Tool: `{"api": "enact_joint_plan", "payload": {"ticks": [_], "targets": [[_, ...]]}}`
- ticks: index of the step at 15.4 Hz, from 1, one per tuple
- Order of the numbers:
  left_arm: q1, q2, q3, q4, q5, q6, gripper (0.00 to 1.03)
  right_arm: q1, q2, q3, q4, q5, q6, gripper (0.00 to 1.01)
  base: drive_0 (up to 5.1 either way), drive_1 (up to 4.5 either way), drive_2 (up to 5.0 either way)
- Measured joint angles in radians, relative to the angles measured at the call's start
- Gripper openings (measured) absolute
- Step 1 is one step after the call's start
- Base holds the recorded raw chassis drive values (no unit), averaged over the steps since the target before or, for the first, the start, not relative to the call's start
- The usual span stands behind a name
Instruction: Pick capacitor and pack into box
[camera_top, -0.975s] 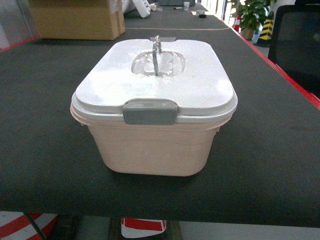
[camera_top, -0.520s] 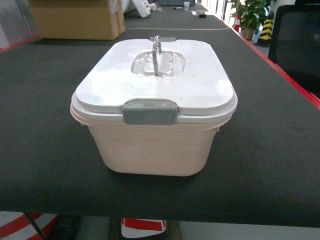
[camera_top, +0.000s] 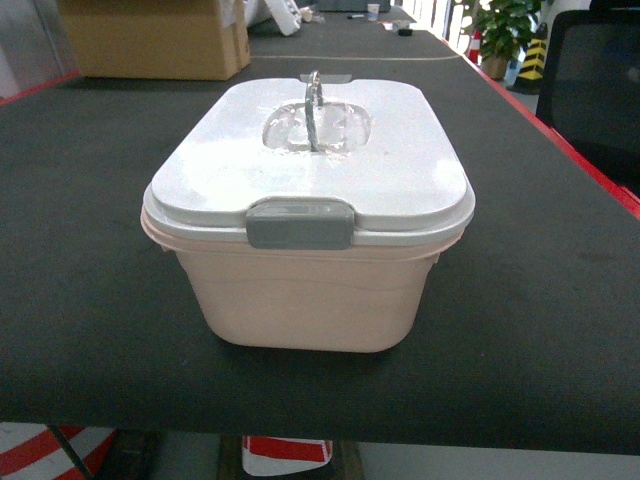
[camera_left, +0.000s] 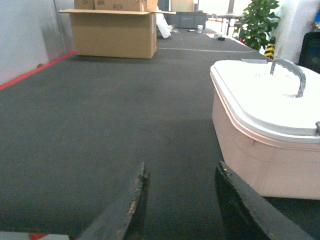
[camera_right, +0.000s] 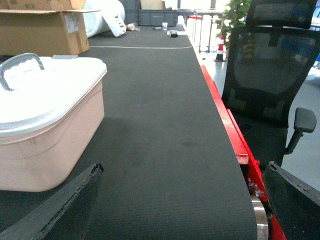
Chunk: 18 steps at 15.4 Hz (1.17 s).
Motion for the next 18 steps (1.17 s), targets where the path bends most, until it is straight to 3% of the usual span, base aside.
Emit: {"api": "enact_joint_plan", "payload": {"ticks": [6,18], "targets": [[0.000,0.000,0.000,0.000,0.000,0.001,0.99,0.000,0.000,0.000,0.000,0.000,0.000,0.98,0.0,0.00,0.0],[0.000,0.000,0.000,0.000,0.000,0.001,0.98,0.000,0.000,0.000,0.000,0.000,0.000,0.98,0.0,0.00,0.0]]}}
